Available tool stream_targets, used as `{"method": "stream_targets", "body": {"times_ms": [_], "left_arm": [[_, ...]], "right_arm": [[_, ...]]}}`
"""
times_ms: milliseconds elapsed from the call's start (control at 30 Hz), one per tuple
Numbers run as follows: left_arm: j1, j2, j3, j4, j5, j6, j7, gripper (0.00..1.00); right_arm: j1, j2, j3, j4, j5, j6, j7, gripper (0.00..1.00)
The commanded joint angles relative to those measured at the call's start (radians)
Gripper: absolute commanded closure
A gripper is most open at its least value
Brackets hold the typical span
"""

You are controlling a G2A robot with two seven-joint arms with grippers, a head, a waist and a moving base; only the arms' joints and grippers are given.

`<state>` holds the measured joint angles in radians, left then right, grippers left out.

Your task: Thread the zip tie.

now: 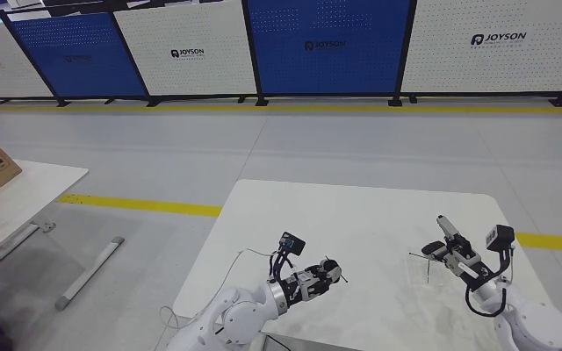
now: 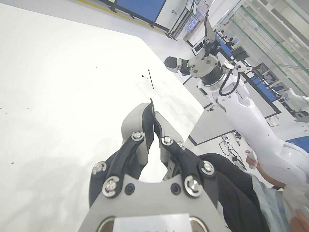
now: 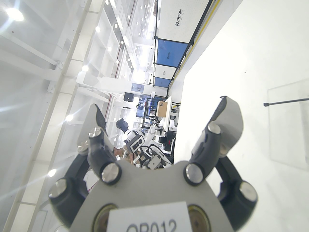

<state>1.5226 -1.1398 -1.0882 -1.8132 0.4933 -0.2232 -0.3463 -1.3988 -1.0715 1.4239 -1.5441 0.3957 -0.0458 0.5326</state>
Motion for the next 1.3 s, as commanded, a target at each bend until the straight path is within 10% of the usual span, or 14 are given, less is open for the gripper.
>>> {"method": "stream_targets", "body": {"times_ms": [0,433,1267], "left_arm": [[0.001,-0.001,0.004,0.003,0.0,0.002,0.006,1.0],[0.031,-0.014,-0.03,0.017,-0.287,0.112,0.145,1.0],[0.013,-0.023,-0.02,0.031,-0.404,0.159,0.156,1.0]], "right_arm": [[0.0,0.0,0.0,0.0,0.0,0.0,0.0,0.0],[0.0,0.0,0.0,0.0,0.0,0.0,0.0,0.0],[0.0,0.0,0.0,0.0,0.0,0.0,0.0,0.0]]}}
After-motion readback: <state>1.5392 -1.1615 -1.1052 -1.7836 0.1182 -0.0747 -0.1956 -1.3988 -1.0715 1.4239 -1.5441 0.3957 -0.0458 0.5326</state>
